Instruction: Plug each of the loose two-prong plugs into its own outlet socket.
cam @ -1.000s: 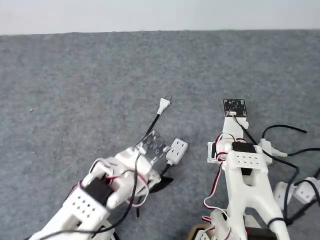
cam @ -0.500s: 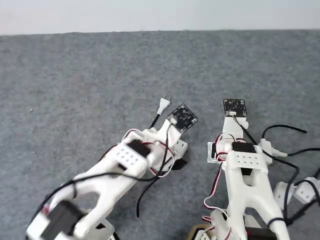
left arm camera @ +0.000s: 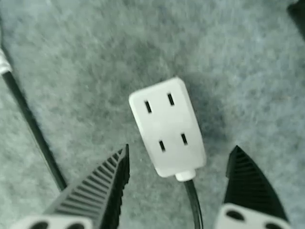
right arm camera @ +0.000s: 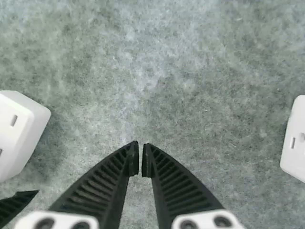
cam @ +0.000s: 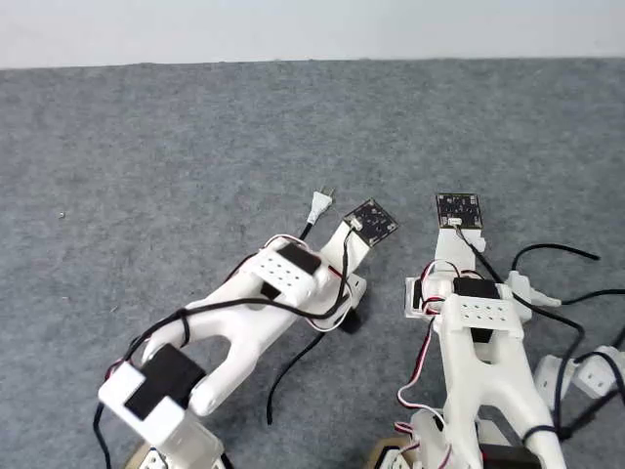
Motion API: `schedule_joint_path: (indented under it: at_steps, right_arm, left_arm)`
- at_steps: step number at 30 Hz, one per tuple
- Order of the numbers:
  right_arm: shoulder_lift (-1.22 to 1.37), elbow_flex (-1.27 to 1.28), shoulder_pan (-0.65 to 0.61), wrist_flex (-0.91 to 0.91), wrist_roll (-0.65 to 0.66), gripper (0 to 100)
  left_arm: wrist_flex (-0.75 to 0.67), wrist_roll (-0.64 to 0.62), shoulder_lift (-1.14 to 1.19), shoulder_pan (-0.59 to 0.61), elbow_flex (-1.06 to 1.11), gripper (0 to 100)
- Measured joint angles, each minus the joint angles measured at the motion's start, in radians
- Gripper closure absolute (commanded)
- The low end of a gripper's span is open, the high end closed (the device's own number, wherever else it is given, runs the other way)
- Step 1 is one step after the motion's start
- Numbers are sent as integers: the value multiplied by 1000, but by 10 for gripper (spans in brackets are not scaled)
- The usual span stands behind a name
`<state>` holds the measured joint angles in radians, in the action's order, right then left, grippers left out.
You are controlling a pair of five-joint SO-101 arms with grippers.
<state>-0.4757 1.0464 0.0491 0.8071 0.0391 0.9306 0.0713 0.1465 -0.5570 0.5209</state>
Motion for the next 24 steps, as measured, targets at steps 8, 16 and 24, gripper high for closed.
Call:
schedule_joint_path:
  at_steps: [8, 16, 24]
  right_arm:
    - [0, 0, 0, 0, 0, 977]
    - [0, 0, 0, 0, 0, 977]
    - [0, 0, -2, 0, 0, 977]
  left_arm:
    - [60, -110, 81, -3, -115, 952]
    - [64, -146, 114, -2, -167, 987]
    - [221, -471, 114, -2, -186, 988]
